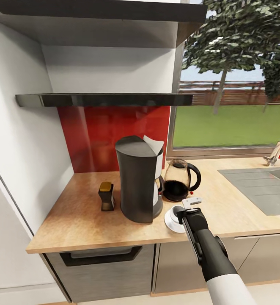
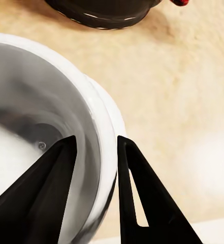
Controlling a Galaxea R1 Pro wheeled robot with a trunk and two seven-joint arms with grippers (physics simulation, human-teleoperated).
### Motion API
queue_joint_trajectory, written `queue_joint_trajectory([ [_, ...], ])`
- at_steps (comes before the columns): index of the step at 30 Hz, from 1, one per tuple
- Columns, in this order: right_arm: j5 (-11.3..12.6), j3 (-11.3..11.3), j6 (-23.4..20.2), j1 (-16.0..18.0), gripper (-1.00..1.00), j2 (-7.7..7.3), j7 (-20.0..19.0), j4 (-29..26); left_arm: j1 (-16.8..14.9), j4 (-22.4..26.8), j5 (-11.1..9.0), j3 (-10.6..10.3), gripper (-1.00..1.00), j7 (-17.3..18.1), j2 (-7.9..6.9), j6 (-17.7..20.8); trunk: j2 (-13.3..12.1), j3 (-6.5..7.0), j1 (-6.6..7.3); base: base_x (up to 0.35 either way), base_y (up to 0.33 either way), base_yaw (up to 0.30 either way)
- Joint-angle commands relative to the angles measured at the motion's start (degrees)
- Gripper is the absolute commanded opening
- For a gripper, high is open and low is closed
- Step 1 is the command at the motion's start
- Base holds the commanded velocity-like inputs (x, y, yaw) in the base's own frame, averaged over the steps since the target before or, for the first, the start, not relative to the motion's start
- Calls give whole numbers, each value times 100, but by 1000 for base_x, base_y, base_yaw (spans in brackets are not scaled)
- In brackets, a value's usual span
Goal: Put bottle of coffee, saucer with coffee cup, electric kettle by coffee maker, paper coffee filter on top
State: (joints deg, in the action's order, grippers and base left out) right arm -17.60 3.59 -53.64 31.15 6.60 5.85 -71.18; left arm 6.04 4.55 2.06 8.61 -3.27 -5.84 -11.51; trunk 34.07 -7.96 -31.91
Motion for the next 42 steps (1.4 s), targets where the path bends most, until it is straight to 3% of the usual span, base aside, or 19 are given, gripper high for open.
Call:
queue_joint_trajectory([
  [1,46,11,-23,5,-100,0,57,-2,3,7,22,28,100,-7,2,-9,8,-9,-2,11,-6,0],
  [39,46,37,-23,5,-100,2,57,16,3,6,16,28,100,-7,-5,-9,8,-9,-2,-4,-5,0],
  [40,46,37,-23,5,100,3,57,16,3,6,15,27,100,-7,-5,-9,8,-9,-2,0,0,0],
  [42,46,37,-23,5,100,1,57,16,3,7,16,27,100,-7,-5,-9,8,-9,-2,0,0,0],
])
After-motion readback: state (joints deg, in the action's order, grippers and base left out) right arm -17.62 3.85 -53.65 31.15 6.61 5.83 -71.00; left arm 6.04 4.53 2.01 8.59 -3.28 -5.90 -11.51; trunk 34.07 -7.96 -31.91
